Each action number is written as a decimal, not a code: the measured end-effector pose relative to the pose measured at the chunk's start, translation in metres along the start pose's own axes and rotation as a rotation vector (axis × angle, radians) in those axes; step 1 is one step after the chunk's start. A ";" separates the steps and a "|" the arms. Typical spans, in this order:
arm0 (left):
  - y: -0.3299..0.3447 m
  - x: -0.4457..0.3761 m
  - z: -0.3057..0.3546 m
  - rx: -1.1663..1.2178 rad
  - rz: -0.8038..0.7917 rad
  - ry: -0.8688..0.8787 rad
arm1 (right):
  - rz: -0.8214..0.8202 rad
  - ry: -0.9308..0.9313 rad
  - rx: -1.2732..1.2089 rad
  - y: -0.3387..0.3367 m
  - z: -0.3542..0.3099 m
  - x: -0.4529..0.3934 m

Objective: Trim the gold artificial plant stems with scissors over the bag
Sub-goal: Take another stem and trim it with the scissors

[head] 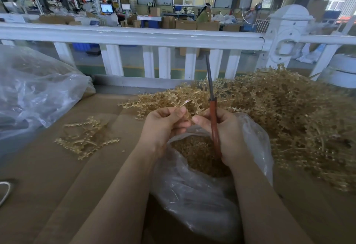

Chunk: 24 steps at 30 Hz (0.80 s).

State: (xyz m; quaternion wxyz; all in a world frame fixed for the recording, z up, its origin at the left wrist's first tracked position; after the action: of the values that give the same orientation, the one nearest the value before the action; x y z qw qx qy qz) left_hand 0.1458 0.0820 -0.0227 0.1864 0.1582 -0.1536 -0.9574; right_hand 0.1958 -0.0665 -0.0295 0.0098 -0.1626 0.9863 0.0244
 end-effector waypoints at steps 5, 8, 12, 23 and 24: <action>0.001 0.001 -0.001 0.087 -0.078 -0.066 | -0.033 0.013 -0.137 -0.003 -0.002 -0.001; 0.001 0.001 -0.001 0.102 -0.083 -0.080 | -0.043 0.012 -0.183 -0.003 -0.002 -0.001; 0.000 0.001 -0.002 0.114 -0.080 -0.093 | -0.030 0.020 -0.207 -0.003 -0.002 -0.002; -0.002 0.001 0.002 0.094 -0.068 -0.006 | -0.031 0.002 -0.135 -0.002 -0.002 0.000; -0.002 0.001 0.002 0.090 -0.068 0.001 | -0.031 0.000 -0.133 -0.002 -0.002 0.000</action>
State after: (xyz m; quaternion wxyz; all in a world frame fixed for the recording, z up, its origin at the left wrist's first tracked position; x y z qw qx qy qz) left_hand 0.1436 0.0836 -0.0221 0.1464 0.1719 -0.1908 -0.9553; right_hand 0.1959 -0.0682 -0.0279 -0.0006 -0.1780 0.9800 0.0895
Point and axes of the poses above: each hand's wrist, its own x-axis away from the middle knuckle, its own y-axis out of the palm, z = x × y, the point moved 2 cm from there along -x, towards the middle knuckle, and after that the axes turned 14 degrees about y, right-handed, at the moved point
